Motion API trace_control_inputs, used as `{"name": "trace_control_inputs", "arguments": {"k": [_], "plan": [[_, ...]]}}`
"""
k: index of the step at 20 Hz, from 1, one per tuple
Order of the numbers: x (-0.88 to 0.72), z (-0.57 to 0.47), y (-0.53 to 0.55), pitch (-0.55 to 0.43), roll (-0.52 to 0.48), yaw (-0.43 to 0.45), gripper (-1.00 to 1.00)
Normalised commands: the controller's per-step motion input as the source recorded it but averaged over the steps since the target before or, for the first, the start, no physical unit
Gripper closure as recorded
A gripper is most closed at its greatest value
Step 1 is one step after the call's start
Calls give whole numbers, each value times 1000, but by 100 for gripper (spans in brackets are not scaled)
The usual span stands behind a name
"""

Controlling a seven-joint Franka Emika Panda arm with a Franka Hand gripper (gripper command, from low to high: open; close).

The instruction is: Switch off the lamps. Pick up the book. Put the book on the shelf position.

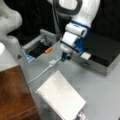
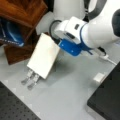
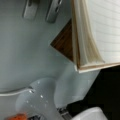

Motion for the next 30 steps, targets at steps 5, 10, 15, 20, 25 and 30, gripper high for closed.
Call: {"name": "trace_control_inputs", "arguments": {"k": [5, 10, 15, 20, 25, 30], "plan": [[344, -133, 89, 104, -564, 4, -100], [306, -205, 141, 109, -443, -66, -100], [343, -152, 153, 75, -523, -72, -100], [363, -222, 162, 25, -525, -152, -100], [367, -168, 183, 9, -466, -179, -100], [377, -107, 182, -18, -405, -186, -100]]}}
